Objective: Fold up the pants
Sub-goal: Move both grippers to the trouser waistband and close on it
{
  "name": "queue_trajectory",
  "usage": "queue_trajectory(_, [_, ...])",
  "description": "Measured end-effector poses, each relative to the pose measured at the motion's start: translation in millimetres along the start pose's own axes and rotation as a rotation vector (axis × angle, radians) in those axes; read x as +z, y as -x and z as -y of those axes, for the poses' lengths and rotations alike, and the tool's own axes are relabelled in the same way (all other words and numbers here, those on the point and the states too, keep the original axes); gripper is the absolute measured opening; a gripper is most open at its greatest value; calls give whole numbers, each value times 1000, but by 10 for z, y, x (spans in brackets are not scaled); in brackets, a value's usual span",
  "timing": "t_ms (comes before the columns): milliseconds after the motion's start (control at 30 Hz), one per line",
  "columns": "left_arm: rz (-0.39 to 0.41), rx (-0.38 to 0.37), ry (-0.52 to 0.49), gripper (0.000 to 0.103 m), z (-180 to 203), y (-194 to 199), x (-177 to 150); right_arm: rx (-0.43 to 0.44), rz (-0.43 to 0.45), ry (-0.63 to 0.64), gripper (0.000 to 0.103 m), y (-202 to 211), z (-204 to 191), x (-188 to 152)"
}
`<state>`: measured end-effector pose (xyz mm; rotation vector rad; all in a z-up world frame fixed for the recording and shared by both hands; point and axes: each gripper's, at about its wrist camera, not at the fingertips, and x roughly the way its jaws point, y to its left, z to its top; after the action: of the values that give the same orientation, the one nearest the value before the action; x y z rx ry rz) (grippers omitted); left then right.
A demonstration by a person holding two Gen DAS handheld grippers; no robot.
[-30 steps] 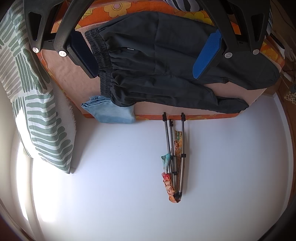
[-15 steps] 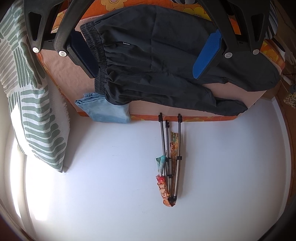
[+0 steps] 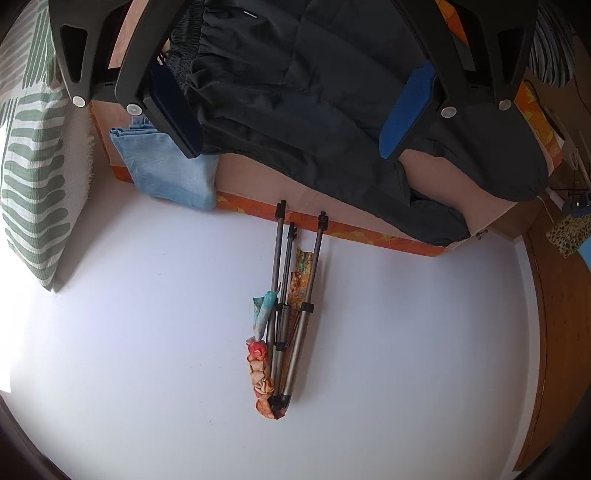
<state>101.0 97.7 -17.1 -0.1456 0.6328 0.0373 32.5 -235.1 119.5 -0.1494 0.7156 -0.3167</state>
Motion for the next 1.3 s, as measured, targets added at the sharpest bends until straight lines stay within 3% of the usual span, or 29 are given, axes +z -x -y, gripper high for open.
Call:
queue_trajectory(400, [-37, 19, 21, 65, -514, -586, 653, 132, -67, 147, 88, -864, -184, 925])
queue_trajectory(567, [-84, 39, 3, 63, -649, -1030, 967, 159, -107, 154, 87, -1457, -304, 1096])
queue_trajectory(733, [-156, 46, -50, 63, -622, -1618, 1283, 171, -190, 194, 83, -2187, -428, 969])
queue_trajectory(967, [-282, -6, 22, 63, -703, -2679, 1563, 206, -337, 216, 79, -3159, -432, 634])
queue_trajectory(1067, [-332, -10, 54, 63, -691, -3102, 1598, 219, -377, 218, 79, -3433, -381, 512])
queue_trajectory(1133, [-374, -13, 80, 69, -676, -3368, 1618, 238, -402, 206, 80, -3600, -323, 440])
queue_trajectory(1300, [-436, 31, 106, 71, -587, -3927, 1655, 297, -456, 190, 81, -3958, -248, 267])
